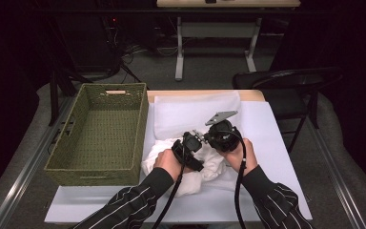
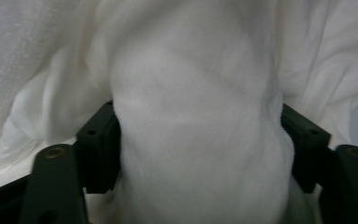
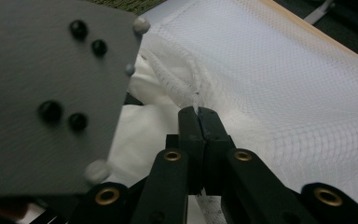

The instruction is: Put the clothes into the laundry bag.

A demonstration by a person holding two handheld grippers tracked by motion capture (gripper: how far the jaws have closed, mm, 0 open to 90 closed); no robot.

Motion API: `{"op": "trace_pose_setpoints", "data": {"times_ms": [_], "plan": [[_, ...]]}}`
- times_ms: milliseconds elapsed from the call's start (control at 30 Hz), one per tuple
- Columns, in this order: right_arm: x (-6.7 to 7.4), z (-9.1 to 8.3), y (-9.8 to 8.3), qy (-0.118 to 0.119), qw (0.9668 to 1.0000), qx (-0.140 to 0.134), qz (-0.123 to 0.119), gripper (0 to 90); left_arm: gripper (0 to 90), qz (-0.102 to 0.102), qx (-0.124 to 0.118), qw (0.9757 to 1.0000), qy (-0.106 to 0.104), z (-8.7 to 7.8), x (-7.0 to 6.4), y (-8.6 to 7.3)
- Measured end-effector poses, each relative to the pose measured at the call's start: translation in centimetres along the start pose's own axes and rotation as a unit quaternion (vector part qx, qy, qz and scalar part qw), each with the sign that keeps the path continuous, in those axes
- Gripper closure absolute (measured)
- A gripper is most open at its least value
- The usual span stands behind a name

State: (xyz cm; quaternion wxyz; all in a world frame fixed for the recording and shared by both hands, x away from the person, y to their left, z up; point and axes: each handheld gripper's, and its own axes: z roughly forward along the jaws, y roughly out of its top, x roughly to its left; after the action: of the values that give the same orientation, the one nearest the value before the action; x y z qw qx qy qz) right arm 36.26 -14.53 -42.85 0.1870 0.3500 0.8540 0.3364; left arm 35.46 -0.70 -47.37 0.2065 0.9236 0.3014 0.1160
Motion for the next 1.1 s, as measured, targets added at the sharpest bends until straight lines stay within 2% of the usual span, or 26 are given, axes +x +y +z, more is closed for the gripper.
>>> {"op": "trace_pose_setpoints", "data": {"times_ms": [100,200,267,333,500,633,733,800,1000,1100], "plan": [[-0.1,-0.3,-0.2,0.002,1.0,-0.003,0.002,89.8,15.2,0.019,-0.005,0.9996,-0.023,-0.9,-0.3,-0.4],[-0.3,-0.5,-0.2,0.003,1.0,-0.007,0.004,89.8,10.6,0.037,-0.018,0.9986,-0.034,-2.3,-0.9,-0.9],[-0.4,-0.6,-0.2,0.002,1.0,-0.006,0.005,89.8,9.6,0.038,-0.036,0.998,-0.036,-3.2,-1.1,-1.2],[-0.5,-0.6,-0.3,0.002,0.9999,-0.008,0.006,89.7,7.6,0.037,-0.047,0.9971,-0.047,-4.0,-1.1,-1.5],[-0.5,-0.6,-0.3,0.001,0.9999,-0.008,0.009,89.6,5.6,0.043,-0.058,0.9958,-0.055,-5.3,-1.1,-2.7],[-0.5,-0.5,-0.3,0.001,1.0,-0.006,0.007,89.6,0.0,0.049,-0.073,0.9939,-0.066,-6.3,-1.4,-3.4],[-0.5,-0.5,-0.3,0.0,1.0,-0.006,0.008,89.6,0.0,0.059,-0.077,0.993,-0.067,-6.9,-1.5,-3.8],[-0.5,-0.6,-0.3,0.001,1.0,-0.005,0.009,89.6,0.0,0.064,-0.068,0.9934,-0.066,-7.0,-1.6,-4.3],[-0.5,-0.6,-0.3,0.001,0.9999,-0.002,0.011,89.6,0.0,0.061,-0.069,0.9944,-0.052,-7.1,-1.8,-7.0],[-0.4,-0.5,-0.3,0.0,0.9999,-0.002,0.012,89.6,0.0,0.059,-0.067,0.9945,-0.054,-6.3,-2.4,-8.1]]}}
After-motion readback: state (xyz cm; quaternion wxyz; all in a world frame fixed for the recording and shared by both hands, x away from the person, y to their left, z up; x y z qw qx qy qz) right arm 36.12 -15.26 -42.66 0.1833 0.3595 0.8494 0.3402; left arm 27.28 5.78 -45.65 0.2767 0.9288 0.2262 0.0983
